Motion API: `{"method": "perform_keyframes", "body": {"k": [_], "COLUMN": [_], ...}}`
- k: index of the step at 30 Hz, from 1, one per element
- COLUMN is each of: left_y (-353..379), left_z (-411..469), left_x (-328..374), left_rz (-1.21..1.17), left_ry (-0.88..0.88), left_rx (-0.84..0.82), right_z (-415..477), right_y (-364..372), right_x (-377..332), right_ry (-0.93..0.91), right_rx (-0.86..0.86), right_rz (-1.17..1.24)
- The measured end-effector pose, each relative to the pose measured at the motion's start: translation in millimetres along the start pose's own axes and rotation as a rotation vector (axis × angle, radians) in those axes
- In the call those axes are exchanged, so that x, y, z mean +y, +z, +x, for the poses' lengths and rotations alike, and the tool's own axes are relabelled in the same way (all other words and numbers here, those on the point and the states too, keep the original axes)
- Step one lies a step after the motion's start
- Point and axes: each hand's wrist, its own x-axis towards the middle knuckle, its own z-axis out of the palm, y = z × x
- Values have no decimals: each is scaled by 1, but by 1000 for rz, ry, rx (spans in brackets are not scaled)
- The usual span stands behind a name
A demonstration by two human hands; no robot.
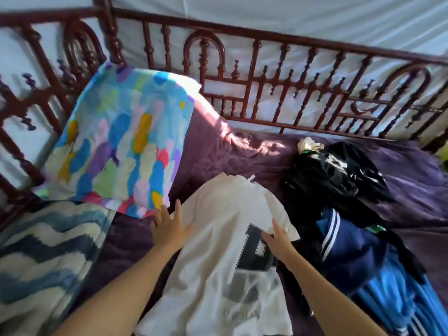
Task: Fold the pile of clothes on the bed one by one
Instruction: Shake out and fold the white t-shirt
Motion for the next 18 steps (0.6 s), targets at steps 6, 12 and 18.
{"method": "perform_keyframes", "body": {"k": [6, 12, 18], "left_y": [122, 146, 149], "left_z": [-94, -129, -124], "left_x": [-66, -108, -127], "left_rz": [5, -477, -87], "left_ry": [-212, -381, -347], "left_rx": [-404, -468, -390], "right_z": [-61, -93, -87], "right_y": [98, 130, 140], "right_x": [112, 155, 168], "right_ry": [338, 526, 536], "right_rx": [-134, -72, 62], "right_rz": [-112, 44, 24]}}
